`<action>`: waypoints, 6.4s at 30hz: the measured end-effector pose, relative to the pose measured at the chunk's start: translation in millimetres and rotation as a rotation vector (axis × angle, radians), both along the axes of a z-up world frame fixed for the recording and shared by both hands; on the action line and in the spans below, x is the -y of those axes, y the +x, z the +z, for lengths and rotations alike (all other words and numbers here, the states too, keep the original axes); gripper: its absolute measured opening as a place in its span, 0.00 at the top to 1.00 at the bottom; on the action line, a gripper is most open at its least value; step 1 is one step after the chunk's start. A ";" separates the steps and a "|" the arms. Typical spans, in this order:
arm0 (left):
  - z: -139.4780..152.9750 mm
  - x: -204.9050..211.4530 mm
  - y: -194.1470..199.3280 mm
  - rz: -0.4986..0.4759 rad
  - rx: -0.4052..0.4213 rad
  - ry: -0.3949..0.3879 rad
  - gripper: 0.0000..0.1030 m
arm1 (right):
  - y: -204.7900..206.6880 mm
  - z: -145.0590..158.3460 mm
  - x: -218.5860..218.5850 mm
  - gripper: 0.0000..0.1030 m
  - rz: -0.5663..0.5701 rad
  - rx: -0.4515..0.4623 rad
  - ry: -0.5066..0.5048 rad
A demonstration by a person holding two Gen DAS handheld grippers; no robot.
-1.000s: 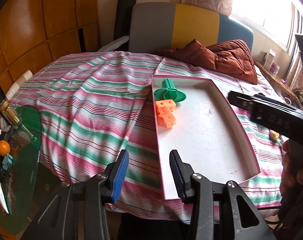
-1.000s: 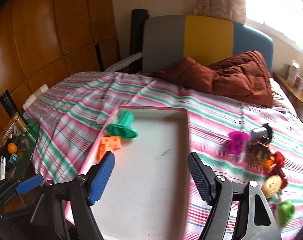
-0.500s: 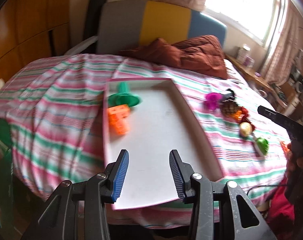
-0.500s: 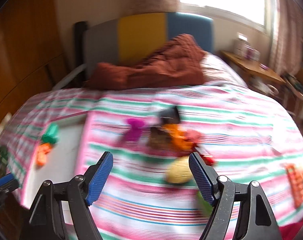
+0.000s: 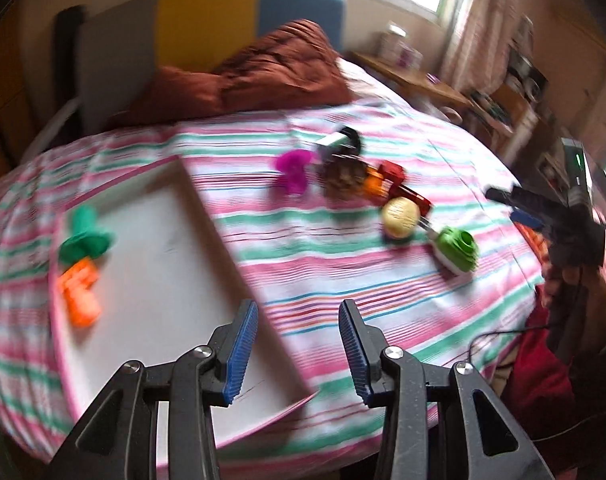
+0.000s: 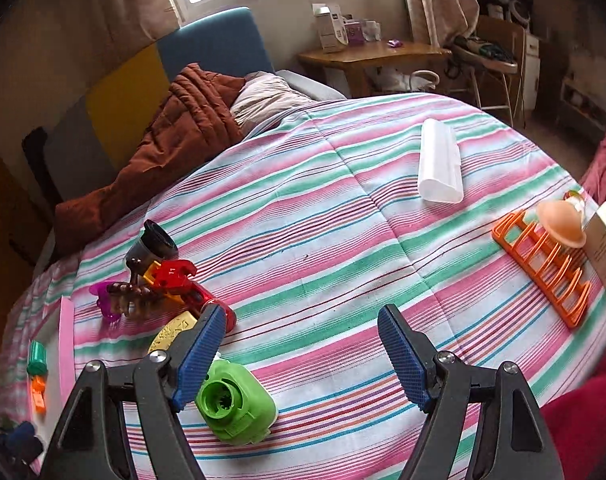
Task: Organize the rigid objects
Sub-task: 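Move the left gripper toward the yellow oval block, then grasp the yellow oval block with the left gripper while the right gripper grasps the green plug device, then carry the yellow block into the tray and open the left gripper, then lift the green plug device with the right gripper toward the tray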
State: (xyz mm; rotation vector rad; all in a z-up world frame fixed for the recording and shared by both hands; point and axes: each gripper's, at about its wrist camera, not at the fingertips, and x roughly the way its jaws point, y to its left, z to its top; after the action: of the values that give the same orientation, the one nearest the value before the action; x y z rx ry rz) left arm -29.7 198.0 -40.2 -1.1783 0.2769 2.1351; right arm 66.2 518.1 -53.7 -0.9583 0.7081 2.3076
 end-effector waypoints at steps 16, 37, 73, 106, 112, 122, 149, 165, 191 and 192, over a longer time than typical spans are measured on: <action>-42.0 -158.0 -27.0 -0.351 -0.005 -0.137 0.46 | -3.8 12.9 7.7 0.20 0.096 -0.034 -0.068; -76.8 -191.5 -46.0 -0.374 0.010 -0.169 0.57 | -2.8 9.5 -4.5 0.20 0.098 -0.044 -0.119; -42.1 -43.4 23.3 -0.068 -0.036 -0.018 0.57 | -63.3 -68.0 67.8 0.47 0.442 0.321 0.066; -34.3 151.5 -48.9 0.486 0.006 -0.043 0.57 | -63.0 -71.7 76.8 0.49 0.446 0.313 0.175; -43.3 155.3 -64.2 0.496 0.037 -0.054 0.57 | -61.4 -71.3 78.2 0.49 0.444 0.314 0.176; -56.4 136.9 -86.7 0.474 -0.032 -0.142 0.57 | -62.0 -71.3 76.6 0.49 0.440 0.316 0.177; -9.4 157.8 -37.1 0.512 -0.154 -0.087 0.54 | -60.1 -70.2 78.1 0.49 0.440 0.316 0.198; 1.0 166.2 -16.6 0.513 -0.175 -0.082 0.54 | -56.8 -70.0 82.0 0.49 0.426 0.307 0.211; -8.1 190.3 -12.2 0.550 -0.134 -0.042 0.54 | -48.5 -64.8 103.3 0.49 0.405 0.298 0.173; -9.0 191.8 -12.4 0.551 -0.129 -0.041 0.54 | -47.8 -64.4 106.5 0.49 0.410 0.295 0.165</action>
State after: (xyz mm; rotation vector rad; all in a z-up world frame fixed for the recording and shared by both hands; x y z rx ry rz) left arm -42.1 6.2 -49.2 -1.2456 0.0500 2.6976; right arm 18.3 411.5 -118.1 -1.4308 0.2083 2.4372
